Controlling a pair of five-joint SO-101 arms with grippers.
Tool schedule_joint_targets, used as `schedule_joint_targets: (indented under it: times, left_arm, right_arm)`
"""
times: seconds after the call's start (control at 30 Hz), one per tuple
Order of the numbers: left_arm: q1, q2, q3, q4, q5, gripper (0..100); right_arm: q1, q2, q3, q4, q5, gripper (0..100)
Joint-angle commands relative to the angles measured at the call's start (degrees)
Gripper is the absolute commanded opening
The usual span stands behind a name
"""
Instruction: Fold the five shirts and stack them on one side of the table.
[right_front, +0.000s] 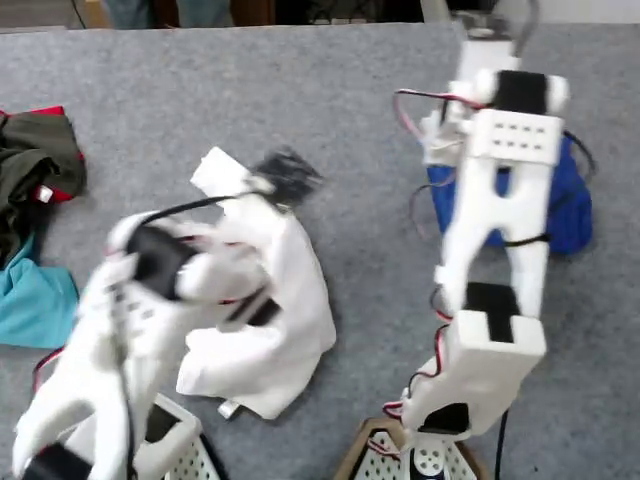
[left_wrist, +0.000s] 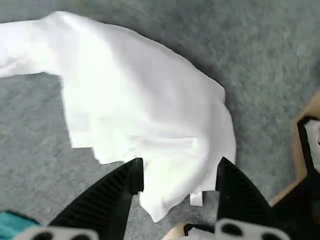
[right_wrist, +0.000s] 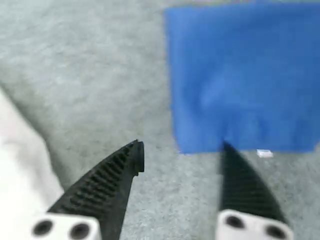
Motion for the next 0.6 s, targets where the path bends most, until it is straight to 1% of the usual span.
schedule_joint_targets:
  times: [0.0,0.03,0.1,0.17,0.2,0.23,0.27,0.3,0.4,0.5,0.57]
  left_arm:
    - [-14.3,-6.1,-0.7,0.4,-1.0,25]
    - [-19.6,-6.3,0.4,-0.3,-1.0,25]
    - [-29.9,-6.3,4.1,-4.1,-1.1,25]
    - [-39.3,-6.3,9.2,-9.7,-4.7,25]
    - [-43.0,-6.2,12.4,-13.5,-7.0,25]
    - [-45.2,-6.2,16.3,-17.9,-8.9,25]
    - [-46.4,-6.2,20.2,-22.3,-10.0,25]
    - [-47.3,-6.2,23.9,-26.5,-10.4,25]
    - [-47.6,-6.2,33.3,-38.0,-10.2,25]
    - [-47.5,-6.4,40.7,-46.9,-8.6,25]
    - [-47.9,-6.3,43.4,-51.0,-6.1,25]
  right_arm:
    - [-5.7,-0.9,-0.3,-1.8,-0.2,28.4]
    - [-6.8,-0.3,-0.3,-2.3,-0.2,26.5]
    - [-8.4,1.2,-0.3,-2.5,-1.5,20.1]
    - [-9.5,2.8,-0.3,-2.7,-3.2,10.9]
    - [-10.2,3.6,-0.3,-2.7,-3.3,5.9]
    - [-11.1,4.4,-0.3,-2.7,-3.3,1.7]
    - [-12.0,5.5,-0.2,-2.7,-3.7,1.5]
    - [-13.0,6.7,-0.1,-2.7,-3.8,3.6]
    - [-17.1,10.7,-0.3,-2.7,-3.9,6.5]
    - [-19.4,15.5,0.0,-7.0,-3.6,6.4]
    - [-18.4,19.3,-0.4,-11.2,-3.4,6.4]
